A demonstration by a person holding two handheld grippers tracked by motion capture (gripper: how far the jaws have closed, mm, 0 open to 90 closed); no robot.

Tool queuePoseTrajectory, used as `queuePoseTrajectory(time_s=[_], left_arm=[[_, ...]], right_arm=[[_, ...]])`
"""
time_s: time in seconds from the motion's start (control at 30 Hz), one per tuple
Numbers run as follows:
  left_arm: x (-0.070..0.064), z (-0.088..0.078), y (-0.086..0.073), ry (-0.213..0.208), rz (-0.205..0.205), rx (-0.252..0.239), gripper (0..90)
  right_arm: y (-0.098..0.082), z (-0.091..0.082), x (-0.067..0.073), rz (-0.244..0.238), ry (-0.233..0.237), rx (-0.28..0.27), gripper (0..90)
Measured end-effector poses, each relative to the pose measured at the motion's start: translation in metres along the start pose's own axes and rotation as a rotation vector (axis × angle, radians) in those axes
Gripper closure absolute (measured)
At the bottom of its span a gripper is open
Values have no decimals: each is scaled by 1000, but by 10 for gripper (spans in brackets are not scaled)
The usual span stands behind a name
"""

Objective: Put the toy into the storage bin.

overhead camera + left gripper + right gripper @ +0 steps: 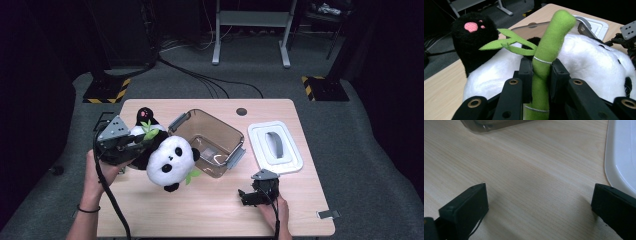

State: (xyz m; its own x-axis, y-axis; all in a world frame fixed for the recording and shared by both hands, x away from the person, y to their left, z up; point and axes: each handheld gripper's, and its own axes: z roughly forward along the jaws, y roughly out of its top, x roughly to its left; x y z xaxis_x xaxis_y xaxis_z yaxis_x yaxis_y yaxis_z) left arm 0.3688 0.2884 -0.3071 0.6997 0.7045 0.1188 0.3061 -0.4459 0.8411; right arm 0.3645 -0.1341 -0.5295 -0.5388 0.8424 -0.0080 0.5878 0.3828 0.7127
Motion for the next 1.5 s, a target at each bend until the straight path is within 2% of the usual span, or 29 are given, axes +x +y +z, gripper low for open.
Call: queuePoseTrajectory(time_s=[0.07, 0.27, 0.47, 0.6, 0.8, 1.13, 1.27, 1.5], left_arm=[[1, 1, 4, -5, -5, -7, 748], [4, 6, 17, -14, 10, -19, 748], [8, 13, 30, -21, 22, -17, 749], [9, 17, 36, -22, 31, -21, 749], [12, 24, 43, -35, 27, -26, 749], [14, 38, 59, -52, 60, -17, 749], [14, 44, 65, -55, 60, -23, 749], [15, 61, 77, -83, 64, -33, 749]], right_arm=[[0, 0, 1, 15, -3, -2, 1], [0, 0, 0, -6, 2, 1, 1], [0, 0, 0, -5, 2, 0, 1], [0, 0, 1, 13, 0, -2, 1], [0, 0, 0, 1, 0, 0, 1], [0, 0, 0, 1, 1, -1, 1], [0, 0, 0, 1, 1, -1, 1], [0, 0, 0, 1, 0, 0, 1]])
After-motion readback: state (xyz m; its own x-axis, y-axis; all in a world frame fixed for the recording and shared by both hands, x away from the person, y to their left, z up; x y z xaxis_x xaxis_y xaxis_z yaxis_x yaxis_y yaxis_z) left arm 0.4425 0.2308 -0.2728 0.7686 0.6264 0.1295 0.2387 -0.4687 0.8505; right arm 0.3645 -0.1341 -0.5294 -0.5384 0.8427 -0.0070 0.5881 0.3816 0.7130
